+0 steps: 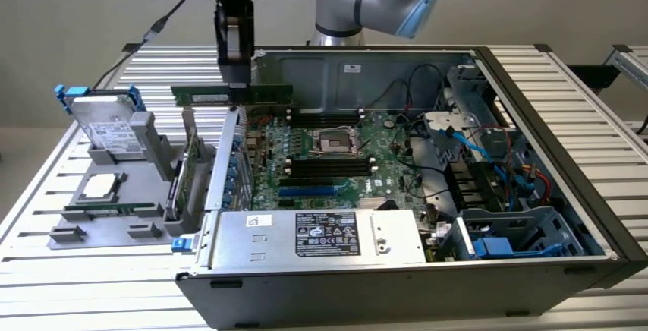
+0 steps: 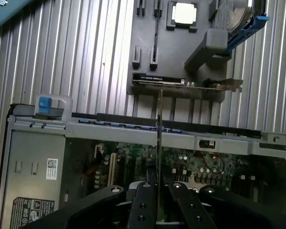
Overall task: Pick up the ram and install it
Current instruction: 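Pick up the ram and move it above insertion slot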
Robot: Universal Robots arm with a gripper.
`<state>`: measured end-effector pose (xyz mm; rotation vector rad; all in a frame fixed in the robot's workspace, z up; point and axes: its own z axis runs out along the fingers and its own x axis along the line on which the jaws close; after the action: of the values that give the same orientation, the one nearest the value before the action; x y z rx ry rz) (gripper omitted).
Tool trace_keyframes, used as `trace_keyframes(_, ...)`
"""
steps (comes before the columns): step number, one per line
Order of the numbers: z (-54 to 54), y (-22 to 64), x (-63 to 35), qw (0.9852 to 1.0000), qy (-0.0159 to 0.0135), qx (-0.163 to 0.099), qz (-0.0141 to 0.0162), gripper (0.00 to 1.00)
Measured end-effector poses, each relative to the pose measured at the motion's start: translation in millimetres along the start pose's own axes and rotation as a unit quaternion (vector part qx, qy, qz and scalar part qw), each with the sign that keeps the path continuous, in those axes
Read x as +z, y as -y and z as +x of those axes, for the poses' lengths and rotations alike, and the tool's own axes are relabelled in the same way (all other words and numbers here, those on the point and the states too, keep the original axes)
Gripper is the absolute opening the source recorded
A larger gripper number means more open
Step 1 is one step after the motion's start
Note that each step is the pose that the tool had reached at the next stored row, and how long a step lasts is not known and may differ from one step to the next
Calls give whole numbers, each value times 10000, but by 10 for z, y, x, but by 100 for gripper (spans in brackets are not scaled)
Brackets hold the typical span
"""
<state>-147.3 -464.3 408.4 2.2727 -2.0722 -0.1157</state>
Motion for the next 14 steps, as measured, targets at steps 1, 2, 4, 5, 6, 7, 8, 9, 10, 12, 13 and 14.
trace_keyframes(1,-8,39,-3,10000,3,0,-3,15)
trace_keyframes(2,-14,73,-7,10000,4,-1,-6,15)
trace_keyframes(4,-29,145,-14,10000,9,-1,-13,15)
trace_keyframes(5,-36,182,-17,10000,11,-1,-16,15)
trace_keyframes(6,-43,217,-21,10000,13,-1,-19,15)
trace_keyframes(7,-50,252,-24,10000,15,-1,-22,15)
trace_keyframes(8,-57,289,-27,10000,17,-2,-25,15)
trace_keyframes(9,-65,324,-31,10000,19,-2,-28,15)
trace_keyframes(10,-73,359,-34,10000,21,-2,-32,15)
trace_keyframes(12,-89,430,-41,10000,23,-2,-37,15)
trace_keyframes(13,-98,465,-44,10000,24,-2,-41,15)
trace_keyframes(14,-107,501,-47,10000,24,-2,-44,15)
